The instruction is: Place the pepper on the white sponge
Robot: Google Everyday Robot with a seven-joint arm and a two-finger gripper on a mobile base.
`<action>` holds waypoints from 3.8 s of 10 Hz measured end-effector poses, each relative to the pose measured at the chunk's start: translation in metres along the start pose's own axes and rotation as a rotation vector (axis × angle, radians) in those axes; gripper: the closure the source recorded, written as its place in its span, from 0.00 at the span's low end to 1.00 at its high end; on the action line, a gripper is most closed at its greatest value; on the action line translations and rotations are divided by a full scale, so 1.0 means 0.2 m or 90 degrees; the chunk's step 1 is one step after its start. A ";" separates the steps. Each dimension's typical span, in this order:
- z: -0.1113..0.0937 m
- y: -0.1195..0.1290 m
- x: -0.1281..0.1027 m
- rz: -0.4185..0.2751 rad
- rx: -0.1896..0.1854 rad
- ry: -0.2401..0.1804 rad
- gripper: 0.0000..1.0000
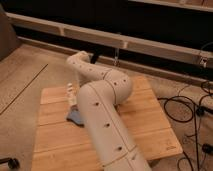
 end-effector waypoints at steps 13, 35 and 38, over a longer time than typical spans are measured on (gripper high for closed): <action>-0.52 -0.05 -0.16 0.001 -0.010 -0.094 1.00; -0.27 0.54 0.80 -0.042 0.020 0.118 1.00; -0.23 0.57 0.78 -0.052 0.037 0.130 1.00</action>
